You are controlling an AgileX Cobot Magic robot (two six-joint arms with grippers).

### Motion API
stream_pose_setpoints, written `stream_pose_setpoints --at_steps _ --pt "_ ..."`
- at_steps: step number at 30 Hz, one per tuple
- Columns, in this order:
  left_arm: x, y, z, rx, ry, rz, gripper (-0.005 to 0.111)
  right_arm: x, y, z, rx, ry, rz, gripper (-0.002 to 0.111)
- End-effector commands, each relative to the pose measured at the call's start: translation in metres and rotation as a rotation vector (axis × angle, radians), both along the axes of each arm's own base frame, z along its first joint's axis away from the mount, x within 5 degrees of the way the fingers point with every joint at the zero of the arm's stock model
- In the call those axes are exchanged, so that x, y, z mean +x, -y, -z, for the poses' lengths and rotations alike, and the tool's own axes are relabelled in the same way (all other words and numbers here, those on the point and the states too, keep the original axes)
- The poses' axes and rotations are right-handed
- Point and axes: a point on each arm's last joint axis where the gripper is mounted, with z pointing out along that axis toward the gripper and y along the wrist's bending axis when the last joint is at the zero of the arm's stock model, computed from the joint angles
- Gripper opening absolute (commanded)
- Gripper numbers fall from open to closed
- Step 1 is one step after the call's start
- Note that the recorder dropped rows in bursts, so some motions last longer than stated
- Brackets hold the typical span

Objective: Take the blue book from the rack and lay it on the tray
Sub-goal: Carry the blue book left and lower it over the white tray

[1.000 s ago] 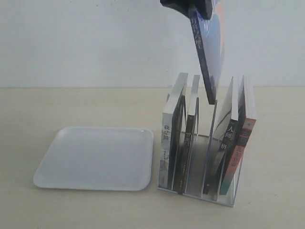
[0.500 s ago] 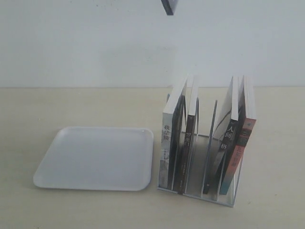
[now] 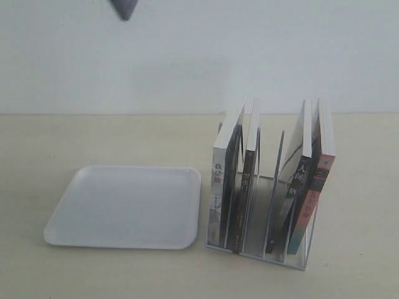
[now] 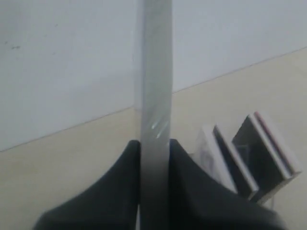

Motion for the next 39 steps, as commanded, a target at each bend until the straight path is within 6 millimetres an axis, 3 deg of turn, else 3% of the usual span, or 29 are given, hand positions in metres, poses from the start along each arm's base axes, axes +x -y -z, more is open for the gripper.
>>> stream_pose_setpoints --at_steps 1,4,9,11,14,17,20,29,39 --pt "-0.012 -0.037 0.039 0.095 -0.024 -0.118 0.004 0.000 0.000 -0.001 -0.008 0.015 -0.002 0.000" --pt "-0.024 -0.072 0.073 0.163 -0.074 -0.226 0.004 0.000 0.000 -0.001 -0.008 0.017 -0.002 0.000" --pt "-0.028 -0.114 0.097 0.230 -0.110 -0.431 0.004 0.000 0.000 -0.001 -0.008 0.017 -0.002 0.000" --pt "-0.024 -0.121 0.104 0.252 -0.155 -0.460 0.004 0.000 0.000 -0.001 -0.008 0.017 -0.002 0.000" --pt "-0.005 -0.119 0.117 0.196 -0.212 -0.412 0.004 0.000 0.000 -0.001 -0.008 0.017 -0.002 0.000" --pt "0.028 -0.100 0.133 0.025 -0.298 -0.214 0.004 0.000 0.000 -0.001 -0.008 0.017 -0.002 0.000" --pt "0.052 -0.095 0.147 -0.073 -0.382 -0.111 0.004 0.000 0.000 -0.001 -0.008 0.017 -0.002 0.000" --pt "0.126 -0.111 0.188 -0.562 -0.526 0.085 0.004 0.000 0.000 -0.001 -0.008 0.017 -0.002 0.000" --pt "0.170 -0.114 0.246 -0.647 -0.610 0.188 0.004 0.000 0.000 -0.001 -0.008 0.017 -0.002 0.000"
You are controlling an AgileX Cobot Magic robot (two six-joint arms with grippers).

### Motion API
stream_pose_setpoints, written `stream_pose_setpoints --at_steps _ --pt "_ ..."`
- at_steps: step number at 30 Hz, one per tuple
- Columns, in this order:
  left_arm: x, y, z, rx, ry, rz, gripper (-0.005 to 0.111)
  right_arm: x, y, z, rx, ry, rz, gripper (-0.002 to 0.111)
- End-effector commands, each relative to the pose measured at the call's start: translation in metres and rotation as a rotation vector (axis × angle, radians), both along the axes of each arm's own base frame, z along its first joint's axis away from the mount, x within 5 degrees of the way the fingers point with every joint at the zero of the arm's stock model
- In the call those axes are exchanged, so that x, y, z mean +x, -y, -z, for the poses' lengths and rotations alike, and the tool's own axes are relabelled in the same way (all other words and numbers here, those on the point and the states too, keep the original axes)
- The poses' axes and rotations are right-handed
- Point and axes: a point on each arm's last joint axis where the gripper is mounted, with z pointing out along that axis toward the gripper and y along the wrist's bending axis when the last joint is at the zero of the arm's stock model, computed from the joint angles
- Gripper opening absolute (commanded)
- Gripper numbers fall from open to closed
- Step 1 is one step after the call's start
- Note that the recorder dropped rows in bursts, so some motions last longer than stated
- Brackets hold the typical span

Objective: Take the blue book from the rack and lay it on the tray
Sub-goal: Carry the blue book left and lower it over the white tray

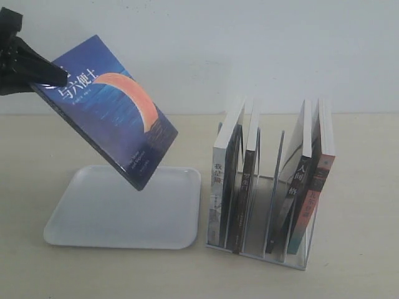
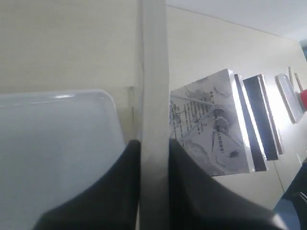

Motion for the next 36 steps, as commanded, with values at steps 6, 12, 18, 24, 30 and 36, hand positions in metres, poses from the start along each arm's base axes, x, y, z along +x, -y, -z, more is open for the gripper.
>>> stream_pose_setpoints --at_steps 6,12,18,24,30,36 --pt "0.029 -0.002 0.047 -0.292 -0.065 0.023 0.004 0.000 0.000 -0.001 -0.008 0.017 -0.002 0.000" --pt "0.015 -0.027 0.082 -0.441 -0.029 -0.130 0.004 0.000 0.000 -0.001 -0.008 0.017 -0.002 0.000" --pt "-0.009 -0.035 0.116 -0.497 -0.040 -0.243 0.004 0.000 0.000 -0.001 -0.008 0.017 -0.002 0.000" --pt "-0.019 -0.027 0.127 -0.423 -0.044 -0.178 0.004 0.000 0.000 -0.001 -0.008 0.017 -0.002 0.000" --pt "-0.027 -0.025 0.137 -0.335 -0.125 -0.098 0.004 0.000 0.000 -0.001 -0.008 0.017 -0.002 0.000" --pt "-0.031 -0.026 0.145 -0.254 -0.172 -0.088 0.004 0.000 0.000 -0.001 -0.008 0.017 -0.002 0.000"
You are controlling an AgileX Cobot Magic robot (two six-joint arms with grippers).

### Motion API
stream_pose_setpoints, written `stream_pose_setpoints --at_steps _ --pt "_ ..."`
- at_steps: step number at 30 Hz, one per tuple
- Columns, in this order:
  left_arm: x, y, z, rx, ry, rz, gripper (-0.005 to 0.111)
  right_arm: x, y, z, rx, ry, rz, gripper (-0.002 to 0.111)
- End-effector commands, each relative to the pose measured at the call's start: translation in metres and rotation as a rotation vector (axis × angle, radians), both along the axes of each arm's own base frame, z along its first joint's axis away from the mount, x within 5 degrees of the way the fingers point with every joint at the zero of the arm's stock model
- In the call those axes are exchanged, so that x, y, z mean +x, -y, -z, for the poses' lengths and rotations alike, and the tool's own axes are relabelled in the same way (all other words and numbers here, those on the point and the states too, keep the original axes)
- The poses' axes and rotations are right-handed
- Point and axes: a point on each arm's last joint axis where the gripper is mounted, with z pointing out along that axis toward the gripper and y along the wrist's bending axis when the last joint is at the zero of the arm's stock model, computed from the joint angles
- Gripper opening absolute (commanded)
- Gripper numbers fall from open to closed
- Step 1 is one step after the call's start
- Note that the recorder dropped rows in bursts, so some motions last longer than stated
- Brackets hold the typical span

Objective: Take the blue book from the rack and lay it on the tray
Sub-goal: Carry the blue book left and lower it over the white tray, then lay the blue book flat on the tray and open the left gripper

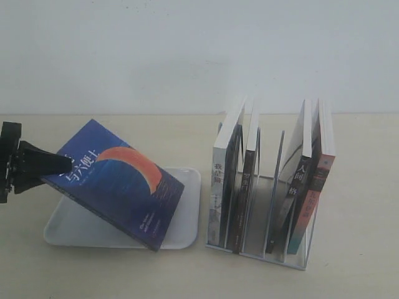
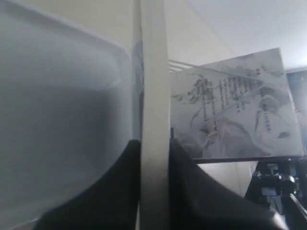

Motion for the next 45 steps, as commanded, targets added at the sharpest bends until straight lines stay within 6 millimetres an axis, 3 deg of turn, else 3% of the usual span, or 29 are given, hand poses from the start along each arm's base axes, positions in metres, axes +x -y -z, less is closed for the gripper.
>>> stream_pose_setpoints --at_steps 1,10,16,33,45 --pt "0.000 0.002 -0.001 -0.020 -0.023 -0.009 0.004 0.000 0.000 -0.001 -0.008 0.017 -0.002 0.000" --pt "0.007 0.000 -0.004 -0.084 -0.058 -0.124 0.004 0.000 0.000 -0.001 -0.008 0.017 -0.002 0.000" --pt "0.008 0.012 -0.003 -0.077 -0.063 -0.099 0.005 0.000 0.000 -0.001 -0.008 0.017 -0.002 0.000" --pt "0.011 0.013 -0.003 -0.075 -0.062 -0.133 0.061 0.000 0.000 -0.001 -0.008 0.017 -0.002 0.000" --pt "0.015 0.006 -0.007 -0.080 -0.080 -0.155 0.064 0.000 0.000 -0.001 -0.008 0.017 -0.002 0.000"
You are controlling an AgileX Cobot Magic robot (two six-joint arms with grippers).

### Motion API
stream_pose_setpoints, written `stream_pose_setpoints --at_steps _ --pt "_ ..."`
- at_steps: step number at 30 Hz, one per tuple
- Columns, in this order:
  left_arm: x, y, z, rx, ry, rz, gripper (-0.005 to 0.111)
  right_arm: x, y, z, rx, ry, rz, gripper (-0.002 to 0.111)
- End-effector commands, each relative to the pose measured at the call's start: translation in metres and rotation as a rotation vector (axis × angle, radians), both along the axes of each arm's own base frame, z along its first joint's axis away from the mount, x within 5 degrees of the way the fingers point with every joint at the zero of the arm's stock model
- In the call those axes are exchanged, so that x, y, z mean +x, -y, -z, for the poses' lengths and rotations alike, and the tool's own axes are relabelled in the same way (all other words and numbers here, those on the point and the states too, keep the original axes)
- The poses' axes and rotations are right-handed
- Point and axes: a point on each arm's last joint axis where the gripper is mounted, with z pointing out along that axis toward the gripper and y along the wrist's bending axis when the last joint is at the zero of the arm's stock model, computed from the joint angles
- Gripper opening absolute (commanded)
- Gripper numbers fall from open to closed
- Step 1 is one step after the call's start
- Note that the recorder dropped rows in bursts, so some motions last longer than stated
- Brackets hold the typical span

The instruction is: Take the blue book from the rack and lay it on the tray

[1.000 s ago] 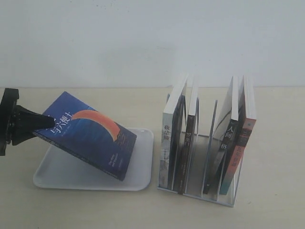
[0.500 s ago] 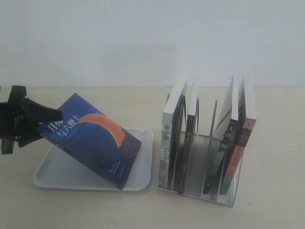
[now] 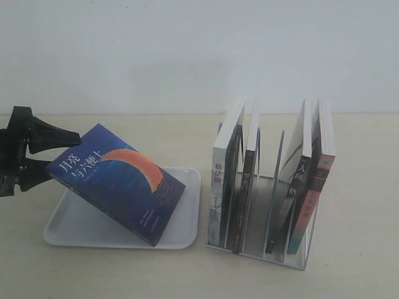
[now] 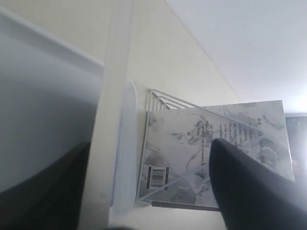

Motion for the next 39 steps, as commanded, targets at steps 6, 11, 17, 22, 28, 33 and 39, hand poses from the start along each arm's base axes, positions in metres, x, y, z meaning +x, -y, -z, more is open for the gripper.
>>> stream_pose_setpoints --at_steps 6,11,17,22,28,33,39 --pt "-0.002 0.015 0.001 0.015 -0.040 0.071 0.064 0.000 0.000 -0.001 -0.008 0.017 -0.002 0.000" --pt "-0.011 -0.012 0.008 0.104 -0.065 0.092 0.064 0.000 0.000 -0.001 -0.008 0.017 -0.002 0.000" --pt "-0.014 -0.043 0.007 0.076 -0.072 -0.012 0.064 0.000 0.000 -0.001 -0.008 0.017 -0.002 0.000" --pt "-0.016 -0.039 0.002 0.009 -0.065 0.033 0.049 0.000 0.000 -0.001 -0.008 0.017 -0.002 0.000" --pt "-0.018 -0.034 -0.004 -0.064 -0.045 0.073 0.014 0.000 0.000 -0.001 -0.008 0.017 -0.002 0.000" --pt "-0.018 -0.034 -0.006 -0.018 0.045 0.105 0.004 0.000 0.000 -0.001 -0.008 0.017 -0.002 0.000" --pt "-0.016 -0.034 -0.007 -0.031 0.072 0.081 0.004 0.000 0.000 -0.001 -0.008 0.017 -0.002 0.000"
